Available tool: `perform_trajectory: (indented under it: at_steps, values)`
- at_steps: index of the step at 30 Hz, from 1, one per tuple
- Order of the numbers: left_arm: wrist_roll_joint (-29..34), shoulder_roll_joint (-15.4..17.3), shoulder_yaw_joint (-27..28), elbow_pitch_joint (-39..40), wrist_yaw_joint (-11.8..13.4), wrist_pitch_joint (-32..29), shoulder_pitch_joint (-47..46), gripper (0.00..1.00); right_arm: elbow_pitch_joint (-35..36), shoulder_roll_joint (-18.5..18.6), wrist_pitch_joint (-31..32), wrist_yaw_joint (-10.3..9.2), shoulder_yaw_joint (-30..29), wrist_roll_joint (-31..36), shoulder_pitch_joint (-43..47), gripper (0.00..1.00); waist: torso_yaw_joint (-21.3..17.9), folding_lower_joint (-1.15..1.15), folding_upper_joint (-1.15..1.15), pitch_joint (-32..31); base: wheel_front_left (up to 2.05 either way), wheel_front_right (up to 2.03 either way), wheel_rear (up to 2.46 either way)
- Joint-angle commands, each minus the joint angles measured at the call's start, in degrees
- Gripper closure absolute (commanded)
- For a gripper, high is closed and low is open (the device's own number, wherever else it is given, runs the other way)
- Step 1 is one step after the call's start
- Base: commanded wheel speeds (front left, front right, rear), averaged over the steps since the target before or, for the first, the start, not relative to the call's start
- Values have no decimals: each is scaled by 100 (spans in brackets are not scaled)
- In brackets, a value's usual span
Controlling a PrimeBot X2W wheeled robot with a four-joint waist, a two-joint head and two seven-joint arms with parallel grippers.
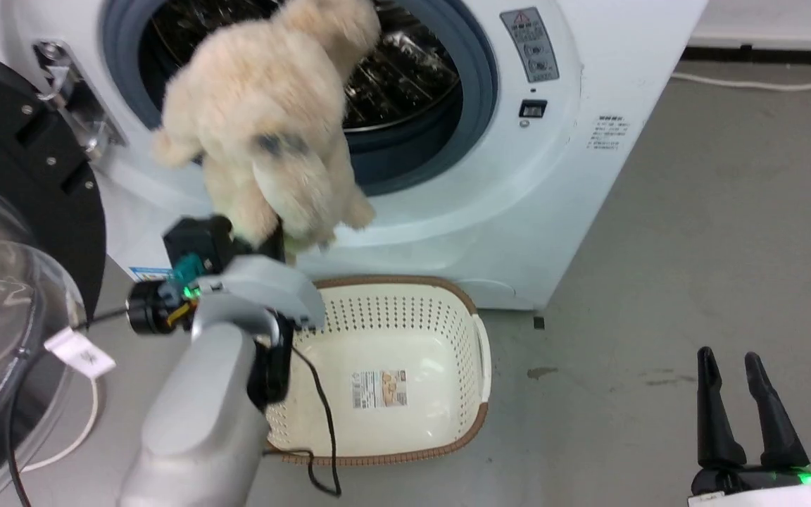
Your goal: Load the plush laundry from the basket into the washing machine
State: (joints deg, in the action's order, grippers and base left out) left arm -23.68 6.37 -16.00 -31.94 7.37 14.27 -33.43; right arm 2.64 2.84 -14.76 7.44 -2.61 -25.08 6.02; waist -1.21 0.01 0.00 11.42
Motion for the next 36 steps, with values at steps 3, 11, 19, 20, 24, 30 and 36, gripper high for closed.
perform_trajectory:
  at_steps: [3, 11, 19, 20, 24, 30, 36]
  values:
    - [103, 12, 129, -163, -67, 73, -471, 100, 56, 4, -24, 5, -7, 53, -164, 0, -105, -1, 0, 254, 0, 0, 0]
    - [282, 58, 257, -596, -153, 73, -1451, 100, 175, 4, -24, 5, -24, 82, -403, 0, -284, -1, 0, 863, 0, 0, 0]
    - [454, 163, 383, -856, -143, 73, -2502, 100, 342, 4, -24, 5, 23, 94, -739, 0, -472, -1, 0, 1613, 0, 0, 0]
    - [454, 163, 383, -856, -143, 73, -2502, 100, 342, 4, -24, 5, 23, 94, -739, 0, -472, -1, 0, 1613, 0, 0, 0]
    - [636, 326, 372, -992, -143, 73, -3207, 100, 502, 4, -24, 5, 139, 114, -979, 0, -603, -1, 0, 2131, 0, 0, 0]
    - [827, 504, 296, -1141, -155, 73, -3897, 100, 647, 4, -24, 5, 193, 52, -1149, 0, -707, -1, 0, 2567, 0, 0, 0]
    - [1070, 754, 153, -1279, -163, -13, -4722, 100, 762, 4, -24, 5, 214, 5, -1246, 0, -845, -1, 0, 3035, 0, 0, 0]
